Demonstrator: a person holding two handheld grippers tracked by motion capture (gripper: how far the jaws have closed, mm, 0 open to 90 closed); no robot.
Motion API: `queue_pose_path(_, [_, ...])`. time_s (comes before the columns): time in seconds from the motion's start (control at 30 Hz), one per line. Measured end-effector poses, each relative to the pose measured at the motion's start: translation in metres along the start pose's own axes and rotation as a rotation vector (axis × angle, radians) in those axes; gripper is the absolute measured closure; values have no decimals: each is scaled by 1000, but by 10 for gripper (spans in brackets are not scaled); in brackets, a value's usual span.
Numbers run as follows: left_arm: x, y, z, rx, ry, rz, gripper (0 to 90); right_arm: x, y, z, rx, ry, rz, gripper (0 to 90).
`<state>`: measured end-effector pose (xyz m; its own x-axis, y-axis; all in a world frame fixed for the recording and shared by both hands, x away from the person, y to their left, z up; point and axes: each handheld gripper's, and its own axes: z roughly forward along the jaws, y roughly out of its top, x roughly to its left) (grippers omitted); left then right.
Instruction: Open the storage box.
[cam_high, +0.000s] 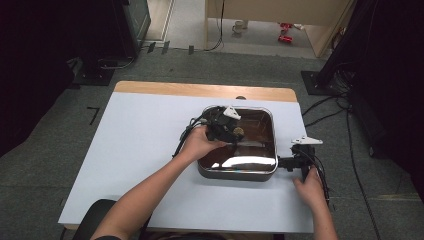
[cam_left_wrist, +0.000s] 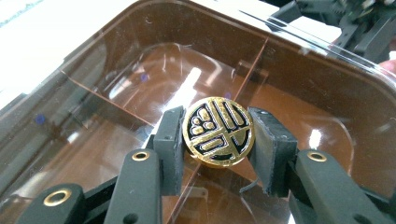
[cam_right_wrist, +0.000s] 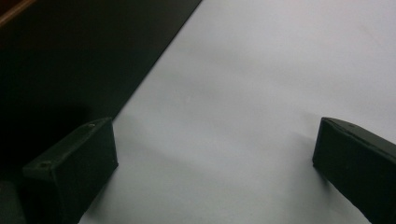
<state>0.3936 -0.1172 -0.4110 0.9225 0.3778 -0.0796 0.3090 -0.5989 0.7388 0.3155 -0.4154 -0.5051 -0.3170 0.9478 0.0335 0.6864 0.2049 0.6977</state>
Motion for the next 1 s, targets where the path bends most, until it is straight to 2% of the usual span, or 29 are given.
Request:
queue_pose_path(0.27, [-2,10,-24,-49,-6,3,592,0,0,0,1,0,-1,0])
queue_pose_path(0.4, [-2,11,-32,-53,-3,0,592,0,0,0,1,0,-1,0])
queue_pose_path(0.67, [2,2,-54,-52,2,-28,592,0,0,0,1,0,0,0])
queue_pose_path(0.83, [6,-10,-71,-66,37,-48,592,0,0,0,-1,0,0,0])
queue_pose_path(1.0, [12,-19,-82,-75,52,-80,592,0,0,0,0,0,-1,0])
